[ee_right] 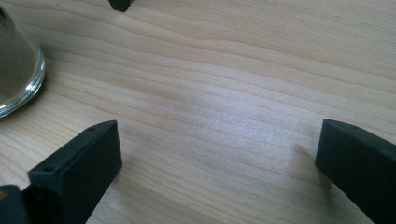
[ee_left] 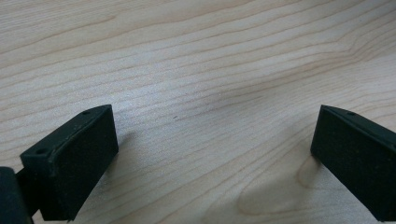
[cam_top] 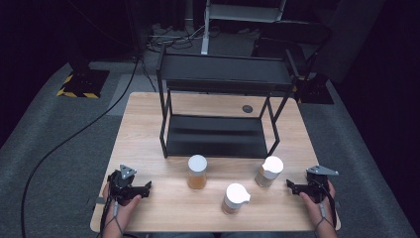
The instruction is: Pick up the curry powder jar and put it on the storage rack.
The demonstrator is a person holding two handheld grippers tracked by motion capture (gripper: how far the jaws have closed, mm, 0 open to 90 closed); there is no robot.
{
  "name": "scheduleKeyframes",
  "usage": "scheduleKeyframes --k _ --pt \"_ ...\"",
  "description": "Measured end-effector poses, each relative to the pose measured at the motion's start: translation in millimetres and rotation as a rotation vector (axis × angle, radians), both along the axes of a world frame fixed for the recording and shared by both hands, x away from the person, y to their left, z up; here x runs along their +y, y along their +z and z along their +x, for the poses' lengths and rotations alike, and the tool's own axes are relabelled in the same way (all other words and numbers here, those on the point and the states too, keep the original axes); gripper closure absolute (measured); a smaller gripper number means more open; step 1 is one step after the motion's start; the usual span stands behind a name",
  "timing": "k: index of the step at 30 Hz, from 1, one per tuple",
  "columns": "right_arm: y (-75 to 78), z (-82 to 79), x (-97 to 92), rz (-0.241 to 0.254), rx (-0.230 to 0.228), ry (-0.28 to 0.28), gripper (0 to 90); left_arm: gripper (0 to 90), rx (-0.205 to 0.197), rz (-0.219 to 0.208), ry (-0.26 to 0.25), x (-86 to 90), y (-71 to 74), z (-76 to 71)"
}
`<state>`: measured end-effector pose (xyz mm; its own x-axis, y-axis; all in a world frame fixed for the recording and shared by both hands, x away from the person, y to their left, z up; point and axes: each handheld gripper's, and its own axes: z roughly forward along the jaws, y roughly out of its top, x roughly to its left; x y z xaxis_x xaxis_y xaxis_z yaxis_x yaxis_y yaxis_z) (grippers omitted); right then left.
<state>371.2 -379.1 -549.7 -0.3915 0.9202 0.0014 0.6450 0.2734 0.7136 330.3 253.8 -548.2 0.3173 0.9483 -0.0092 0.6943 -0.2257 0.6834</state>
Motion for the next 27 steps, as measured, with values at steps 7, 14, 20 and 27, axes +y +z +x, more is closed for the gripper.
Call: scheduleKeyframes --k 7,14,20,27 --pt "0.0 0.2 0.0 0.000 0.000 0.000 0.0 0.3 0.000 -0.001 0.005 -0.6 0.0 0.4" --pt "0.0 0.2 0.0 0.000 0.000 0.000 0.0 0.3 0.002 -0.001 0.004 -0.5 0.1 0.5" --pt "0.0 0.2 0.0 0.000 0.000 0.001 0.0 1.0 0.000 0.000 0.003 0.3 0.4 0.8" --pt "0.0 0.2 0.0 0.000 0.000 0.000 0.0 5.6 -0.014 -0.005 -0.002 -0.2 3.1 -1.4"
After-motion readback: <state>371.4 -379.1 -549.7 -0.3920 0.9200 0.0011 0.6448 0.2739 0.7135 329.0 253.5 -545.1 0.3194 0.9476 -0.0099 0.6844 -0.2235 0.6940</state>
